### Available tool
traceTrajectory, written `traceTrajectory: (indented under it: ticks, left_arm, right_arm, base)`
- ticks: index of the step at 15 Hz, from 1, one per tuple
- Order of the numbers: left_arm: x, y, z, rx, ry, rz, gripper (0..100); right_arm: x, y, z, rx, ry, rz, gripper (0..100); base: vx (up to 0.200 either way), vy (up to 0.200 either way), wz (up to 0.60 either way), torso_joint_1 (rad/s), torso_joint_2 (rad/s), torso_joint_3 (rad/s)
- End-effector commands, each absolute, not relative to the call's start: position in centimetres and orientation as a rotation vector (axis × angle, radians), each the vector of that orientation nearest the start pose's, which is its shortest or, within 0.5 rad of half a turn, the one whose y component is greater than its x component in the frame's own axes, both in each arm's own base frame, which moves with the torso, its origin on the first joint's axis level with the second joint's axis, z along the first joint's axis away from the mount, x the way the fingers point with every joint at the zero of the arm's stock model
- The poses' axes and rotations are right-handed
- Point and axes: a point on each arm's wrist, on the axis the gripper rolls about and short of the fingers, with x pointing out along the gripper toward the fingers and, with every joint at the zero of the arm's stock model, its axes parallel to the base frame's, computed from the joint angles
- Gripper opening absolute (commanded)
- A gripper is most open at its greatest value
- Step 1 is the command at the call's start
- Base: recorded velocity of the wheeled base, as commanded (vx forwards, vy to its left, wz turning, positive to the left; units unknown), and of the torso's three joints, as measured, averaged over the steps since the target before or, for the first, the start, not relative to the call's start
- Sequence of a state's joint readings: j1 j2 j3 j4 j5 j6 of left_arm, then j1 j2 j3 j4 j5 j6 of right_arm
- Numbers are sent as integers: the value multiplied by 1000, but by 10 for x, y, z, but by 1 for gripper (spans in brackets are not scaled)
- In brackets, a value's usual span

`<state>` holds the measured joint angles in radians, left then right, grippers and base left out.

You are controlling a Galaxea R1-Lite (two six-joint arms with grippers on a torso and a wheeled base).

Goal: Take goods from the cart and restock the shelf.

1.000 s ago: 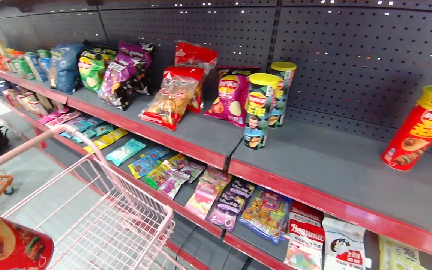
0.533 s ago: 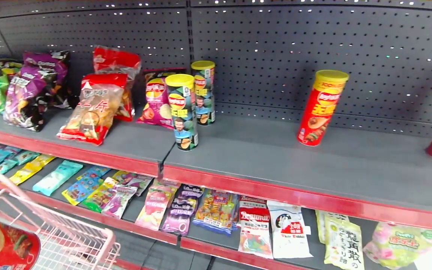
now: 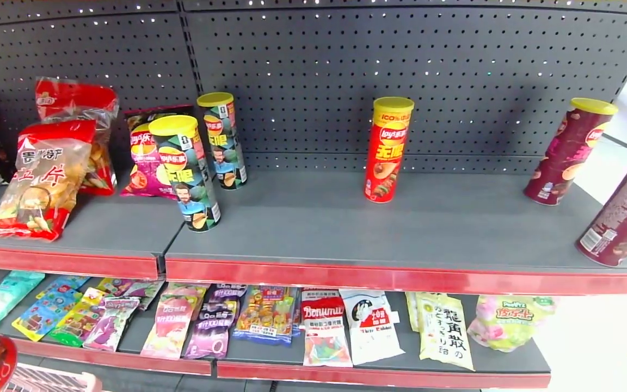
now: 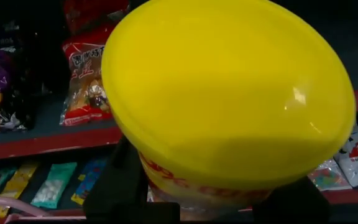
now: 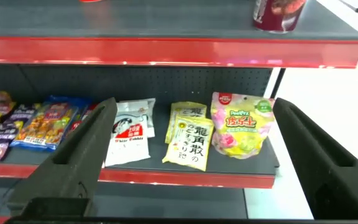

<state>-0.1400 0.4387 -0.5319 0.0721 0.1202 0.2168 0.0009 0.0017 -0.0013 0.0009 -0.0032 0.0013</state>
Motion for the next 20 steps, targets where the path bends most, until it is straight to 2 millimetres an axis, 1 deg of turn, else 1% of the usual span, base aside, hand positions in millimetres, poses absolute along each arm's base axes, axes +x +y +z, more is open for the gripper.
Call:
traceTrajectory:
  ticks: [1,6,9,12,14,15,16,17,18,19,20]
  left_arm:
    - [-3,3,221,239,-28,-17,0]
    - [-7,4,219,250,-43,-24,0]
    - [-15,4,219,246,-84,-54,0]
    - [-30,5,210,248,-69,-118,0]
    - [-40,5,209,238,-89,-175,0]
    - [-42,5,209,224,-99,-185,0]
    - [-43,5,208,190,-100,-197,0]
    - [-43,5,208,175,-99,-205,0]
    - [-43,5,207,162,-96,-214,0]
    - [-42,5,207,160,-90,-210,0]
    - [-41,5,207,159,-85,-206,0]
  right_arm:
    - [-23,0,76,2,2,-2,100]
    - [-23,0,76,0,2,0,100]
    - [-23,0,76,-3,2,3,100]
    - [-23,0,76,-6,2,6,100]
    - [-23,2,78,-21,-16,87,100]
    - [-28,4,112,-32,-70,183,100]
    - [-17,5,153,-28,-32,253,100]
    - [-11,6,169,-29,-16,290,100]
    - [8,8,196,-40,28,355,100]
    - [32,9,209,-81,91,381,100]
    - [75,10,228,-161,162,393,100]
  base:
    - [0,0,0,0,0,0]
    - [200,0,0,-5,0,3]
    - [0,0,0,0,0,0]
    - [0,0,0,0,0,0]
    - [0,0,0,0,0,0]
    - [0,0,0,0,0,0]
    - [0,0,0,0,0,0]
    - [0,0,0,0,0,0]
    - [0,0,0,0,0,0]
    - [0,0,0,0,0,0]
    - [0,0,0,0,0,0]
